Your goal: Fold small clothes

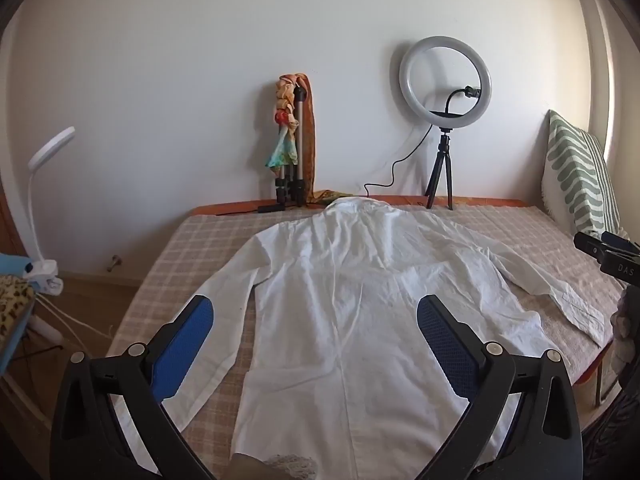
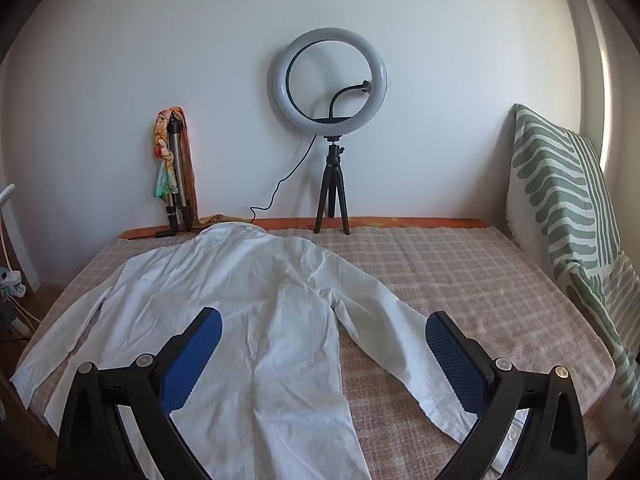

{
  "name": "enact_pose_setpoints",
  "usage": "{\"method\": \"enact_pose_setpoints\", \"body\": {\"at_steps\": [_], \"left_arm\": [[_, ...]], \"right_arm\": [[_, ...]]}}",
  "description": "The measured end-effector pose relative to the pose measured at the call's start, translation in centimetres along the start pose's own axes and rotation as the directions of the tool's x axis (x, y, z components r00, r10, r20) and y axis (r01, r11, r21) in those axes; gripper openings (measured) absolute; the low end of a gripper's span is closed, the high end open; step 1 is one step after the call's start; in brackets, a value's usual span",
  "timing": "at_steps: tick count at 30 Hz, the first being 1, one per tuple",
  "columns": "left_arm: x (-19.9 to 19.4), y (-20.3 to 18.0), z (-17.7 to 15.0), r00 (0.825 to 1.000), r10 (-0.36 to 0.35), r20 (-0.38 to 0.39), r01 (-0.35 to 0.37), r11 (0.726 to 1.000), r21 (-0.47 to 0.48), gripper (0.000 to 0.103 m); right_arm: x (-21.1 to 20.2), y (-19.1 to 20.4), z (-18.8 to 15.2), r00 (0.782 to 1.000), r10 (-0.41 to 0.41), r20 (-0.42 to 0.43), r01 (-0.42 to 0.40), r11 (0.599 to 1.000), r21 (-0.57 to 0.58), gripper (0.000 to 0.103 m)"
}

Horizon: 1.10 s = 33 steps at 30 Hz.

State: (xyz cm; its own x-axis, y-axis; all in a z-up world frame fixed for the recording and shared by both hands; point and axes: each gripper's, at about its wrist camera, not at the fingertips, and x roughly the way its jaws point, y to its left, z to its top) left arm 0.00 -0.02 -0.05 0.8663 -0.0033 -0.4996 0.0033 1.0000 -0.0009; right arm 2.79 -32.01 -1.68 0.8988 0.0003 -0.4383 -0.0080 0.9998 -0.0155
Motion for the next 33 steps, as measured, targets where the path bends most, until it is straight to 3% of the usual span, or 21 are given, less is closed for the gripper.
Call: {"method": "enact_pose_setpoints", "body": {"at_steps": [2, 4, 5, 9, 33], "left_arm": [[0.0, -0.1, -0.1, 1.000, -0.007, -0.009, 0.007, 1.000, -0.007, 0.102], [0.1, 1.9, 0.1, 0.999, -0.046, -0.013, 0.045, 0.996, -0.071, 0.102], [0.2, 1.5, 0.1, 1.000, -0.023, -0.013, 0.022, 0.999, -0.049, 0.102], [0.1, 1.2, -0.3, 1.000, 0.014, 0.001, -0.014, 0.999, -0.044, 0.102], [-0.7, 2.5, -0.5, 1.000, 0.024, 0.013, -0.023, 0.997, -0.067, 0.102]], "right_arm": [[0.0, -0.1, 0.1, 1.000, -0.004, 0.006, 0.004, 1.000, -0.003, 0.103], [0.1, -0.2, 0.2, 1.000, -0.007, 0.009, 0.007, 1.000, -0.014, 0.103], [-0.5, -0.4, 0.0, 0.999, -0.005, 0.040, 0.006, 1.000, -0.014, 0.103], [-0.3, 0.3, 0.0, 0.999, -0.022, 0.030, 0.023, 0.999, -0.027, 0.103], [0.2, 0.3, 0.0, 1.000, -0.014, 0.021, 0.015, 1.000, -0.021, 0.103]]}}
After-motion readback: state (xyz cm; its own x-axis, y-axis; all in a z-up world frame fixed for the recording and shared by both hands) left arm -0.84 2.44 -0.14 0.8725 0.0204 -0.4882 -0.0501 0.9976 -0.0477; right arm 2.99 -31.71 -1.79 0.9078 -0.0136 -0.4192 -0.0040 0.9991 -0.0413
